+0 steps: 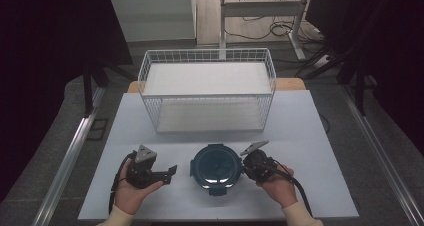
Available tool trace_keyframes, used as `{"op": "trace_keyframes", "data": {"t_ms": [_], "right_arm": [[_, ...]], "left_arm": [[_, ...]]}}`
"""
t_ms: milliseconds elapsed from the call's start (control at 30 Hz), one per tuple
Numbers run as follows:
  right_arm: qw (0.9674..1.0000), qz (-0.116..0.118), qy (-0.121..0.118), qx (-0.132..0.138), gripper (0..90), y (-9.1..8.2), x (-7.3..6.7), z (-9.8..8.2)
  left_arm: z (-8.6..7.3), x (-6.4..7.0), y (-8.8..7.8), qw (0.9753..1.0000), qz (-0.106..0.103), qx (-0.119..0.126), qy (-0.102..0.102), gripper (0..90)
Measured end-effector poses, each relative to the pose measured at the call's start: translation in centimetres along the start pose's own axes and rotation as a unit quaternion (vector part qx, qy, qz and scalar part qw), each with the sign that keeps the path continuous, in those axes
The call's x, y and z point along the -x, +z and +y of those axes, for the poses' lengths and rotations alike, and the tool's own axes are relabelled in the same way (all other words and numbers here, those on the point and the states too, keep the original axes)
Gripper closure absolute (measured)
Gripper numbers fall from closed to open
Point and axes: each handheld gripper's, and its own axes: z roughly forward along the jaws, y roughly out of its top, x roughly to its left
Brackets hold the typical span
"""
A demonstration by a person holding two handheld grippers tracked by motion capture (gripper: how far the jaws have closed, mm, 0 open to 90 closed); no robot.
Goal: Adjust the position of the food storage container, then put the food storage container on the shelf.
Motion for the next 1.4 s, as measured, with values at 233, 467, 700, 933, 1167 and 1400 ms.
{"op": "trace_keyframes", "data": {"t_ms": [233, 467, 700, 933, 1167, 1400], "right_arm": [[0.9998, 0.013, -0.003, 0.012, 89.5, 0.2, 0.1, 0.0], [0.9951, 0.025, 0.049, 0.082, 89.0, -3.0, 3.4, -2.0], [0.975, 0.081, 0.099, 0.181, 34.0, -4.1, 5.1, -3.7], [0.9747, 0.082, 0.097, 0.184, 23.4, -4.0, 5.0, -3.7], [0.9764, 0.084, 0.092, 0.176, 21.2, -3.5, 4.4, -3.6], [0.9775, 0.087, 0.093, 0.169, 18.3, -2.7, 4.0, -3.4]], "left_arm": [[-0.1, -0.2, 0.2, 1.0, 0.0, -0.003, 0.001, 17.7], [0.0, -0.4, -0.2, 1.0, -0.003, 0.008, -0.004, 17.7], [0.0, -0.6, -0.5, 0.9999, -0.004, 0.012, -0.009, 17.8], [0.1, -0.9, -0.7, 0.9996, -0.011, 0.017, -0.021, 17.7], [0.1, -1.0, -0.8, 0.9987, -0.022, 0.028, -0.037, 16.5], [0.1, -1.3, -0.5, 0.9972, -0.047, 0.023, -0.053, 16.5]]}}
